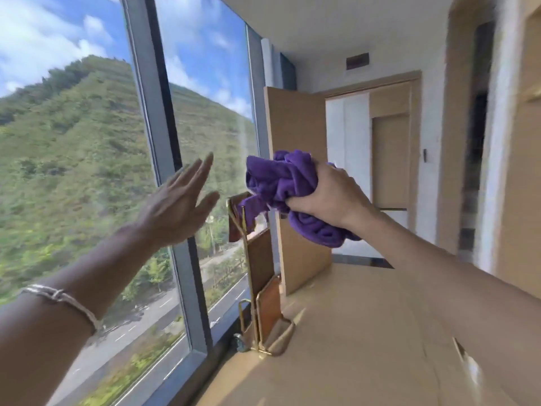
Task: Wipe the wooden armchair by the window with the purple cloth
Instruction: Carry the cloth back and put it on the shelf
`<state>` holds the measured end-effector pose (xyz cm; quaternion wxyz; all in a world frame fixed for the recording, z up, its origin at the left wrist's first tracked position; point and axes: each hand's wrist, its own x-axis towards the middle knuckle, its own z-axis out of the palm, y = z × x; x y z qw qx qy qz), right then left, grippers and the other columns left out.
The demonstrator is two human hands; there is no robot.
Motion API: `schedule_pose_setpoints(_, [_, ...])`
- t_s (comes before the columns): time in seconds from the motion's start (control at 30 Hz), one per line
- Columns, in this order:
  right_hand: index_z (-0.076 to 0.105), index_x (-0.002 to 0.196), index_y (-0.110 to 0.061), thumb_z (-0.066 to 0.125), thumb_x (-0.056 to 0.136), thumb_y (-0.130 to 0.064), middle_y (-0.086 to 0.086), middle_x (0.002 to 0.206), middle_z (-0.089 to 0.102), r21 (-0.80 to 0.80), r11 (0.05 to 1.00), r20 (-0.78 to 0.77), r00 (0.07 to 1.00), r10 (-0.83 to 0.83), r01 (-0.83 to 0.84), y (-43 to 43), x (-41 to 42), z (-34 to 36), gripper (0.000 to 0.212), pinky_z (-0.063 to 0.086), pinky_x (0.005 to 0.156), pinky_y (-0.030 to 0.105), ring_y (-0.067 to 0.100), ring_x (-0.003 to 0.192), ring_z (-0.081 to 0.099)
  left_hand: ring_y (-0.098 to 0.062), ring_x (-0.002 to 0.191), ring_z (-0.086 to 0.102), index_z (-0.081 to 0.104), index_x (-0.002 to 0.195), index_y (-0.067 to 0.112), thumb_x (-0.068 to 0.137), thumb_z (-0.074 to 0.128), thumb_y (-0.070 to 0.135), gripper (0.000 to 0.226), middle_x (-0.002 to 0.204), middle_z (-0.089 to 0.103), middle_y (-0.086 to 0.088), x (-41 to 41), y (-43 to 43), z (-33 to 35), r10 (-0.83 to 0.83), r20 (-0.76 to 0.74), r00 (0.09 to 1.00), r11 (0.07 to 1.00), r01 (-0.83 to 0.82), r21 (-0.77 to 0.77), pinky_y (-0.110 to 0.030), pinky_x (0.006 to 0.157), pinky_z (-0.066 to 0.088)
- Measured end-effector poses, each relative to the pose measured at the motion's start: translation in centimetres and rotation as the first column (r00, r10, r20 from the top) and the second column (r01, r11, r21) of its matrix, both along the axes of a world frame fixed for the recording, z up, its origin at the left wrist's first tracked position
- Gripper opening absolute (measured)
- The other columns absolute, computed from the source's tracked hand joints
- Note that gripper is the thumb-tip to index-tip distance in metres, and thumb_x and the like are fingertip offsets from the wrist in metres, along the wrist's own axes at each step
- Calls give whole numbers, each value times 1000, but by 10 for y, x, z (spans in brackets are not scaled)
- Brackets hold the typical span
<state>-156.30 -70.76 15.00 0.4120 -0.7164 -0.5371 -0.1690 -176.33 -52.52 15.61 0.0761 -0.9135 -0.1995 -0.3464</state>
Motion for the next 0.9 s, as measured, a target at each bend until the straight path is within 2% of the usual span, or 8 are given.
schedule_pose_setpoints(0.13, [53, 122, -30, 75, 71, -43, -5, 101, 66, -38, 973, -60, 972, -229, 227, -78, 99, -28, 57, 50, 80, 36, 22, 93, 60, -15, 145, 6, -3, 149, 30, 86, 21, 57, 72, 158, 8, -2, 145, -51, -17, -216, -16, 976, 975, 215, -52, -34, 116, 11])
schedule_pose_setpoints(0.27, [52, 126, -34, 73, 72, -44, -12, 92, 62, -53, 887, -139, 876, -462, 459, -172, 176, -46, 59, 48, 75, 32, 20, 91, 60, -15, 145, 4, -8, 148, 33, 94, 24, 55, 66, 158, 6, 0, 275, -119, -28, -413, -86, 906, 910, 409, -65, -39, 117, 13])
schedule_pose_setpoints(0.33, [52, 125, -39, 72, 70, -48, -14, 91, 64, -47, 834, -187, 815, -548, 549, -214, 199, -57, 60, 51, 74, 33, 18, 88, 61, -13, 145, 2, -9, 147, 34, 97, 25, 51, 63, 158, 4, 3, 327, -159, -34, -506, -124, 853, 862, 501, -72, -38, 116, 12])
schedule_pose_setpoints(0.5, [55, 117, -37, 68, 61, -51, -14, 95, 67, -52, 678, -244, 649, -721, 733, -299, 228, -84, 59, 54, 78, 37, 16, 90, 62, -10, 144, 4, -6, 148, 33, 98, 24, 48, 60, 158, 5, 7, 431, -254, -54, -725, -176, 666, 686, 720, -103, -35, 115, 14])
schedule_pose_setpoints(0.63, [53, 109, -48, 69, 59, -49, -17, 99, 67, -63, 561, -302, 520, -799, 825, -341, 233, -89, 53, 52, 82, 33, 14, 95, 63, -21, 144, 11, 7, 150, 27, 94, 21, 49, 61, 157, 12, -4, 488, -319, -62, -897, -76, 435, 430, 900, 76, -42, 116, 15])
schedule_pose_setpoints(0.7, [53, 114, -47, 69, 58, -49, -17, 100, 68, -72, 501, -299, 461, -836, 862, -353, 232, -88, 57, 53, 83, 35, 13, 94, 65, -27, 144, 13, 11, 150, 20, 95, 21, 45, 61, 156, 14, -11, 510, -344, -60, -950, -36, 310, 299, 938, 176, -46, 115, 14])
schedule_pose_setpoints(0.83, [52, 119, -44, 71, 66, -42, -15, 98, 67, -100, 285, -261, 251, -932, 953, -373, 226, -77, 57, 54, 82, 36, 14, 90, 65, -31, 143, 13, 15, 149, 16, 97, 22, 42, 59, 155, 14, -16, 548, -387, -46, -995, -41, 90, 78, 969, 234, -48, 115, 14])
schedule_pose_setpoints(0.9, [50, 121, -46, 67, 64, -43, -16, 96, 67, -133, 163, -225, 131, -965, 978, -388, 220, -73, 60, 54, 80, 37, 14, 87, 65, -33, 143, 15, 20, 148, 14, 97, 22, 41, 58, 154, 16, -19, 563, -409, -44, -997, -74, -25, -43, 967, 252, -42, 116, 14])
